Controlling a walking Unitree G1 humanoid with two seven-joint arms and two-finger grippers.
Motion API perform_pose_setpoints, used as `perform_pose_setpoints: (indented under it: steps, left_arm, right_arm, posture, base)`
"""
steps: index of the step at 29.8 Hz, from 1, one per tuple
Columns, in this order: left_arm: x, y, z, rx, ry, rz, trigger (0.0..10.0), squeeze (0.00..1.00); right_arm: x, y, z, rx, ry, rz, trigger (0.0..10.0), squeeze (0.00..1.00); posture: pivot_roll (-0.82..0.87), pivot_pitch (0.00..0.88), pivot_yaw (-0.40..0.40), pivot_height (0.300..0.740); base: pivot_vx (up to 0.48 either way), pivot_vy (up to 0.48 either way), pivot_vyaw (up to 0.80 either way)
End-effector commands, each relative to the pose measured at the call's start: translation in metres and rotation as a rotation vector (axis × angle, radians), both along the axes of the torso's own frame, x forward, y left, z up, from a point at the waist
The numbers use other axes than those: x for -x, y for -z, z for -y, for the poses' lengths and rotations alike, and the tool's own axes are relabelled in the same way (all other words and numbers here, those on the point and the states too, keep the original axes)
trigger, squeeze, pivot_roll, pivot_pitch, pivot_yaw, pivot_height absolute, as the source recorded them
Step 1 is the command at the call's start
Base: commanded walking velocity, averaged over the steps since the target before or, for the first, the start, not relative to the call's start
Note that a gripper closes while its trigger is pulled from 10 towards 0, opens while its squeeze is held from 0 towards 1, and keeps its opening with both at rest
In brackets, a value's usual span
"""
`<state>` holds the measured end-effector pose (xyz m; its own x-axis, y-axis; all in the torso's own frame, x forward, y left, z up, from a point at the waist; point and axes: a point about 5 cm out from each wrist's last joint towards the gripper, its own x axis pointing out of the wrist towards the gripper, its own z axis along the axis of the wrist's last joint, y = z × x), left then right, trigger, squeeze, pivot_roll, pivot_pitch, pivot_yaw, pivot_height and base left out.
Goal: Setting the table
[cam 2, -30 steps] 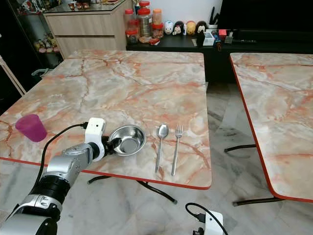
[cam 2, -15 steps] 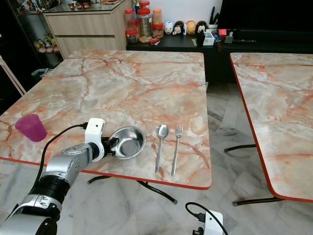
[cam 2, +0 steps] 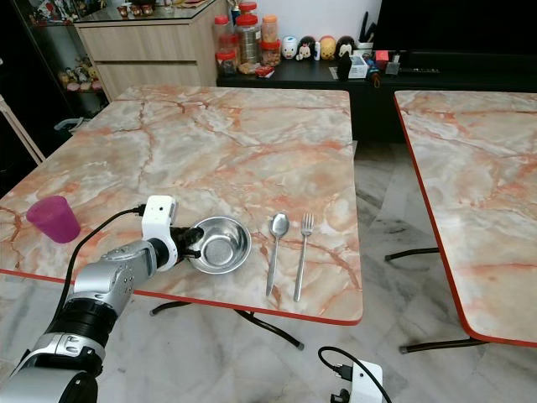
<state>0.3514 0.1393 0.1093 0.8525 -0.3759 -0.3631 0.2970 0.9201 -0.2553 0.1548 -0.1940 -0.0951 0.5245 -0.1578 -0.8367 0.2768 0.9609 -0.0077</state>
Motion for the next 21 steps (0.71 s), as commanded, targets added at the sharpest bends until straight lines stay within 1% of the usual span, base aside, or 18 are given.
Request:
perform_pose_setpoints:
  steps: [1, 3, 6, 8, 9, 13, 15, 16, 17, 18, 19, 20, 21]
  left_arm:
    - [0.003, 0.003, -0.002, 0.029, -0.015, -0.01, 0.0, 0.0]
    - [0.003, 0.001, -0.002, 0.06, -0.027, 0.001, 0.0, 0.0]
    - [0.003, 0.002, -0.002, 0.071, -0.034, -0.003, 0.0, 0.0]
    - [0.004, 0.002, -0.001, 0.105, -0.043, -0.008, 0.0, 0.0]
    - [0.004, 0.002, -0.001, 0.136, -0.055, -0.002, 0.0, 0.0]
    - [0.004, -0.001, -0.002, 0.191, -0.071, 0.012, 0.0, 0.0]
    - [0.002, -0.008, -0.003, 0.279, -0.107, 0.056, 0.0, 0.0]
    - [0.0, -0.017, -0.004, 0.389, -0.146, 0.105, 0.0, 0.0]
    - [-0.001, -0.022, -0.004, 0.455, -0.166, 0.136, 0.0, 0.0]
    - [0.0, -0.026, -0.003, 0.475, -0.165, 0.164, 0.0, 0.0]
    - [0.0, -0.029, -0.002, 0.485, -0.16, 0.188, 1.5, 0.0]
    - [0.001, -0.031, -0.001, 0.495, -0.161, 0.206, 6.7, 0.0]
    - [0.001, -0.032, 0.001, 0.486, -0.161, 0.225, 10.0, 0.0]
  right_arm:
    - [-0.003, -0.001, -0.002, 0.0, -0.005, 0.007, 10.0, 0.0]
    - [-0.002, -0.001, -0.002, 0.001, -0.01, 0.005, 10.0, 0.0]
    - [-0.002, -0.001, -0.002, 0.002, -0.013, 0.003, 10.0, 0.0]
    - [-0.001, 0.0, -0.001, 0.002, -0.014, 0.002, 10.0, 0.0]
    - [-0.001, 0.0, -0.001, 0.001, -0.015, 0.001, 10.0, 0.0]
    - [-0.001, 0.0, -0.001, 0.002, -0.015, 0.001, 10.0, 0.0]
    - [-0.001, 0.0, 0.0, 0.003, -0.016, 0.0, 10.0, 0.0]
    - [0.0, 0.0, 0.0, 0.005, -0.018, 0.0, 10.0, 0.0]
    - [0.0, 0.0, 0.001, 0.006, -0.019, 0.0, 10.0, 0.0]
    - [0.0, 0.0, 0.001, 0.006, -0.018, 0.0, 10.0, 0.0]
    - [0.0, 0.0, 0.001, 0.006, -0.018, 0.0, 10.0, 0.0]
    - [0.0, 0.0, 0.001, 0.006, -0.017, 0.0, 10.0, 0.0]
    - [0.0, 0.0, 0.001, 0.005, -0.016, 0.002, 10.0, 0.0]
  posture:
    - [0.0, 0.0, 0.042, 0.725]
    - [0.01, 0.0, 0.042, 0.725]
    - [0.0, 0.0, 0.042, 0.725]
    - [0.0, 0.0, 0.042, 0.725]
    - [0.0, 0.0, 0.043, 0.725]
    - [0.0, 0.0, 0.041, 0.725]
    - [0.0, 0.0, 0.041, 0.725]
    - [0.0, 0.0, 0.04, 0.725]
    - [0.0, 0.0, 0.04, 0.725]
    - [0.0, 0.0, 0.04, 0.725]
    - [0.0, 0.0, 0.04, 0.725]
    - [0.0, 0.0, 0.04, 0.725]
    - [0.0, 0.0, 0.038, 0.725]
  base:
    - [0.0, 0.0, 0.0]
    - [0.0, 0.0, 0.0]
    - [0.0, 0.0, 0.0]
    - [0.0, 0.0, 0.0]
    - [0.0, 0.0, 0.0]
    - [0.0, 0.0, 0.0]
    - [0.0, 0.0, 0.0]
    - [0.0, 0.0, 0.0]
    - [0.0, 0.0, 0.0]
    - [0.0, 0.0, 0.0]
    - [0.0, 0.0, 0.0]
    - [0.0, 0.0, 0.0]
    - [0.0, 0.0, 0.0]
